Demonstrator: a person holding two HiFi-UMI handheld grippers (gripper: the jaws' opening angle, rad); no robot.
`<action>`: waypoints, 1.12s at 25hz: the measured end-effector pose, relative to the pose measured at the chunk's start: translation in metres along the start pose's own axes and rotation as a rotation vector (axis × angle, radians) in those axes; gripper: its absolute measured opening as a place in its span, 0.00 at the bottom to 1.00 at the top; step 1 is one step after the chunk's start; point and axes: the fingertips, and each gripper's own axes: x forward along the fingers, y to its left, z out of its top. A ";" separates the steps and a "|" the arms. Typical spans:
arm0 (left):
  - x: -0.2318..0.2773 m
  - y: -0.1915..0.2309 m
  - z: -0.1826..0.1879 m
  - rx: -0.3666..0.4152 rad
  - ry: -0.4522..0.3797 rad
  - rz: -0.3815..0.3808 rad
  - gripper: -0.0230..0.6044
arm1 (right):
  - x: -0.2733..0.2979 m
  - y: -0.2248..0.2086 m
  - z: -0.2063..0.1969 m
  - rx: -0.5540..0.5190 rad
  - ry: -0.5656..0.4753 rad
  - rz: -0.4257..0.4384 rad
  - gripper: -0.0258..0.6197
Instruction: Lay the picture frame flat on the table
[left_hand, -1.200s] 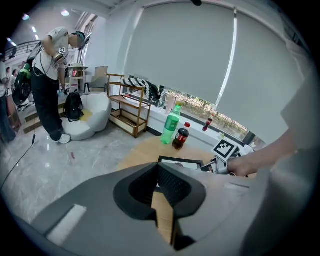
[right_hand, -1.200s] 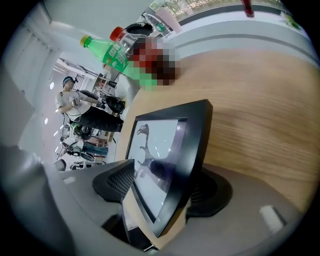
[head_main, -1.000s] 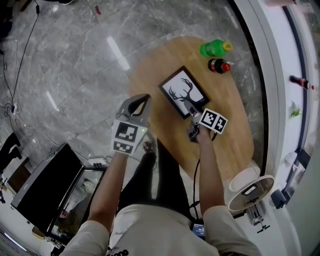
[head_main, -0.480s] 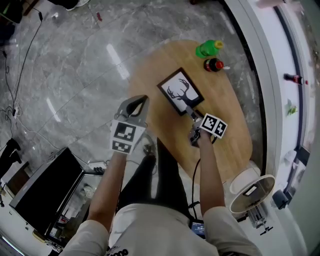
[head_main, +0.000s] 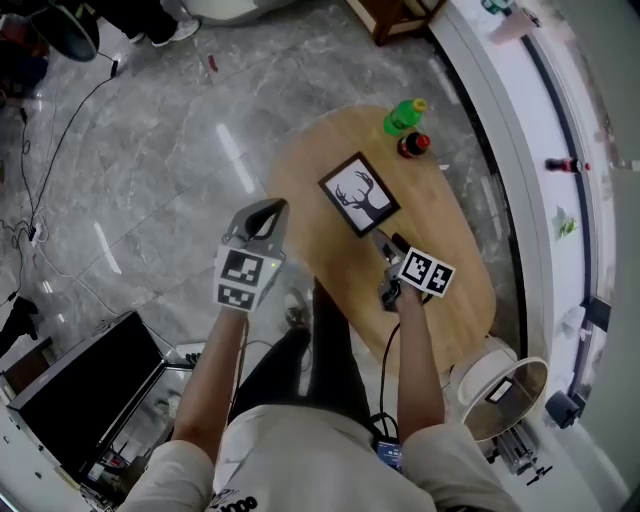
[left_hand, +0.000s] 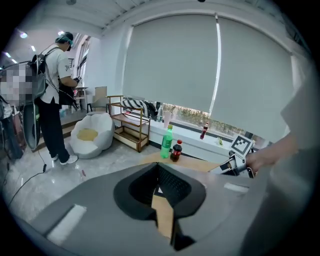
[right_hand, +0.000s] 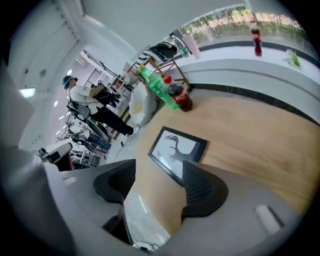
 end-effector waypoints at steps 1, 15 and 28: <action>-0.008 0.000 0.004 0.006 -0.008 0.005 0.05 | -0.010 0.007 0.005 -0.035 -0.025 -0.010 0.48; -0.113 -0.021 0.062 0.033 -0.162 0.036 0.05 | -0.143 0.143 0.042 -0.434 -0.284 0.040 0.28; -0.210 -0.043 0.114 0.089 -0.324 0.043 0.05 | -0.277 0.275 0.045 -0.677 -0.546 0.117 0.13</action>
